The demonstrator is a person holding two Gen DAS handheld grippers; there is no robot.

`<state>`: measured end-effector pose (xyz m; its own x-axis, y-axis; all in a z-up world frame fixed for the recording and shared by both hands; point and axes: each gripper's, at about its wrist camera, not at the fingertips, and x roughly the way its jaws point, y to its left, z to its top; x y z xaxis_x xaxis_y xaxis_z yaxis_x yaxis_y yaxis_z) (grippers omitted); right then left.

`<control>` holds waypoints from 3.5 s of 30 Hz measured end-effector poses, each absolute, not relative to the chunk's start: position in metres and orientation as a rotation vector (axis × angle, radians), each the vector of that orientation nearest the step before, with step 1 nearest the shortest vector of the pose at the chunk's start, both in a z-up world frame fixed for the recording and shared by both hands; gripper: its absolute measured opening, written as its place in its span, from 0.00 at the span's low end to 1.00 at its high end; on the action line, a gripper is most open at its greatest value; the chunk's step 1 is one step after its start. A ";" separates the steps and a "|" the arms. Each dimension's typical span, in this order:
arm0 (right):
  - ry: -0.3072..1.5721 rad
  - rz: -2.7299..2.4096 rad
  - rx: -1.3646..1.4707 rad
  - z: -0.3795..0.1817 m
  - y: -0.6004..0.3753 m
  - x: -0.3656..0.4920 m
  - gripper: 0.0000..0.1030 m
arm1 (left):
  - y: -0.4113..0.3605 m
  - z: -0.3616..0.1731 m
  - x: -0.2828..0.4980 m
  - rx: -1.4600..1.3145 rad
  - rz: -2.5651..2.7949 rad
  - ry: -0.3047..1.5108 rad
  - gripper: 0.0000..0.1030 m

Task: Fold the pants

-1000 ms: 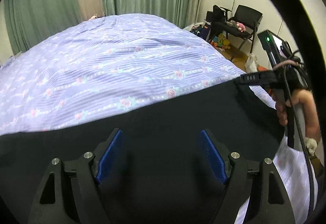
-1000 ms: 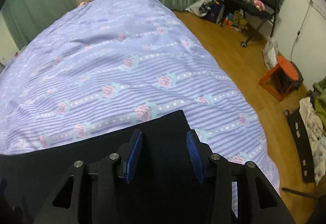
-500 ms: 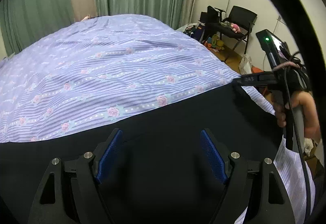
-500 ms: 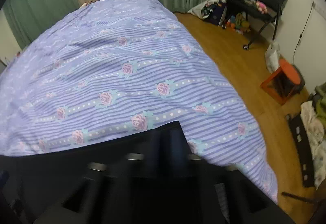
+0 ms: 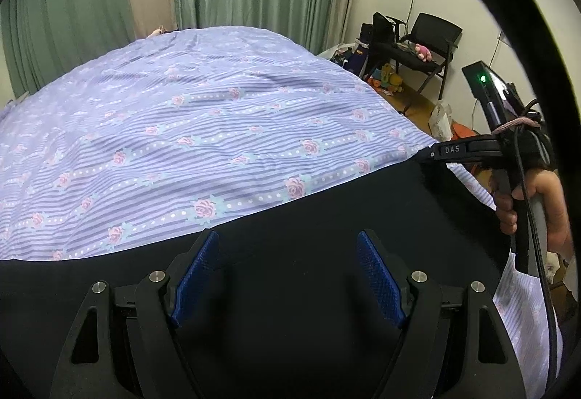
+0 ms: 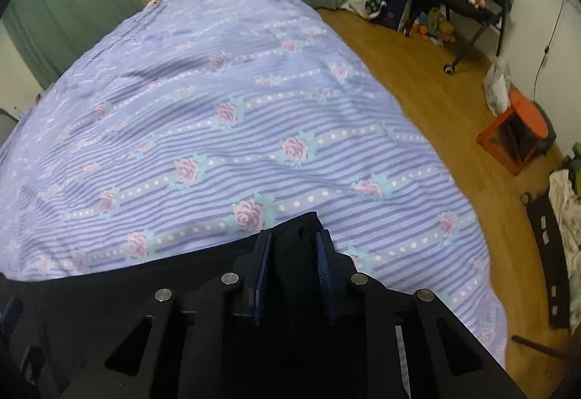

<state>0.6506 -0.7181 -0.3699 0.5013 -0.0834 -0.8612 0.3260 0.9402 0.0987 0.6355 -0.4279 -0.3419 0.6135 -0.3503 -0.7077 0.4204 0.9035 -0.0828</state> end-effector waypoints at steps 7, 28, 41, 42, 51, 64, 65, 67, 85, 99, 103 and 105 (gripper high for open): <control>1.017 -0.301 0.213 -0.371 -0.726 0.670 0.20 | -0.432 -0.343 0.632 0.106 -0.440 0.795 0.76; 0.784 -0.402 0.679 -0.368 -0.674 0.447 0.70 | -0.422 -0.311 0.586 0.186 -0.503 0.789 0.79; 0.616 -0.275 0.990 -0.420 -0.701 0.478 0.75 | -0.440 -0.311 0.581 0.192 -0.562 0.785 0.80; 0.605 -0.277 0.998 -0.421 -0.703 0.482 0.76 | -0.442 -0.313 0.583 0.192 -0.559 0.785 0.80; 0.486 -0.255 1.016 -0.384 -0.710 0.485 0.57 | -0.442 -0.313 0.591 0.135 -0.555 0.799 0.80; 0.589 -0.497 0.984 -0.391 -0.731 0.496 0.11 | -0.430 -0.312 0.590 0.141 -0.509 0.803 0.80; 0.604 -0.518 0.982 -0.390 -0.732 0.494 0.11 | -0.428 -0.311 0.590 0.144 -0.504 0.805 0.80; 0.626 -0.556 0.919 -0.374 -0.724 0.488 0.11 | -0.421 -0.310 0.589 0.140 -0.497 0.815 0.80; 0.589 -0.216 -0.294 -0.156 -0.456 0.521 0.11 | -0.209 -0.264 0.526 -0.055 -0.108 0.935 0.80; 0.871 0.201 -0.383 -0.254 -0.229 0.544 0.11 | -0.063 -0.262 0.431 -0.125 0.160 0.964 0.80; 0.975 0.237 -0.352 -0.299 -0.204 0.540 0.11 | -0.049 -0.269 0.412 -0.121 0.198 0.980 0.80; 1.016 0.246 -0.329 -0.315 -0.196 0.539 0.11 | -0.045 -0.270 0.409 -0.126 0.205 0.987 0.80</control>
<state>0.5387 -0.1960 -0.3150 0.5057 0.0489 -0.8613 -0.3509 0.9237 -0.1536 0.4095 -0.0449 -0.2704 0.5344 0.1147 -0.8374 -0.2287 0.9734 -0.0127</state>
